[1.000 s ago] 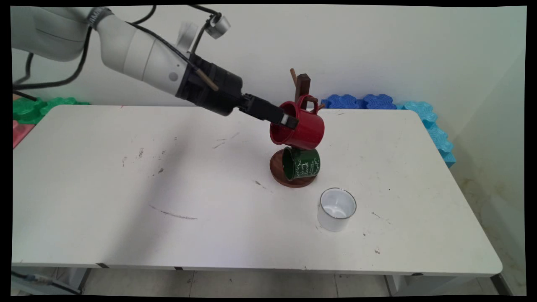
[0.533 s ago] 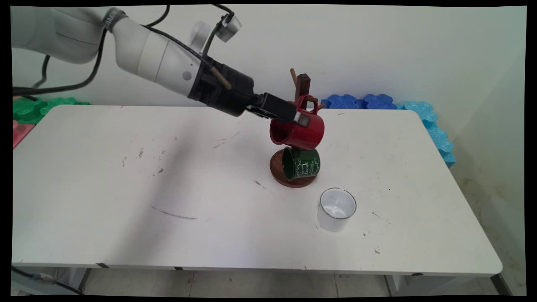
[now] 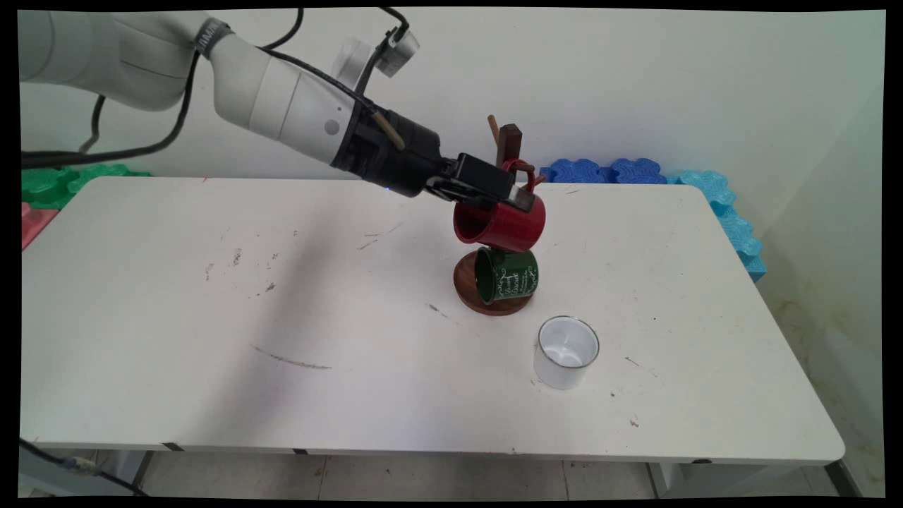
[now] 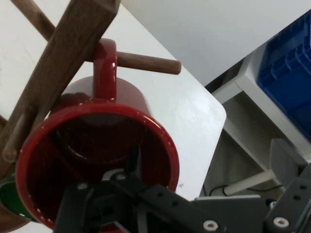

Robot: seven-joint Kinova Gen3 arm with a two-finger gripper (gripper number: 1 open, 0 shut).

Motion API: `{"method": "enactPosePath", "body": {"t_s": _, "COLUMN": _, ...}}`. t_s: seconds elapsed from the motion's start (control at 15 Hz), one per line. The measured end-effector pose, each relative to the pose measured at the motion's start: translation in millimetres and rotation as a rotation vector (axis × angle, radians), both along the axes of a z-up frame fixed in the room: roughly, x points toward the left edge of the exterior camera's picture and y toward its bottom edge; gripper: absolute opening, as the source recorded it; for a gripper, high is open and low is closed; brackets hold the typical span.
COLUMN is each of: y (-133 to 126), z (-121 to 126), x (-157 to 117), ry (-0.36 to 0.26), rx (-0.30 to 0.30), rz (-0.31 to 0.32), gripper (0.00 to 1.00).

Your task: Pick up the red mug from the rack

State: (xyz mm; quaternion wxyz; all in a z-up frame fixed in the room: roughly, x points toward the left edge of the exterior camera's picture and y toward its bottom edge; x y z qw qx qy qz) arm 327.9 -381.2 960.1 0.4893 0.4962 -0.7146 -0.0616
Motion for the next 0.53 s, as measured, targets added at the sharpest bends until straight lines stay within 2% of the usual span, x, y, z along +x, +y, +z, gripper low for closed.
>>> {"method": "enactPosePath", "body": {"t_s": 0.47, "y": -6.4, "z": -3.7, "x": -5.0, "ry": 0.015, "rx": 0.029, "rz": 0.017, "gripper": 1.00}}
{"method": "enactPosePath", "body": {"t_s": 0.53, "y": -6.8, "z": -4.1, "x": -5.3, "ry": 0.015, "rx": 0.031, "rz": 0.019, "gripper": 0.00}}
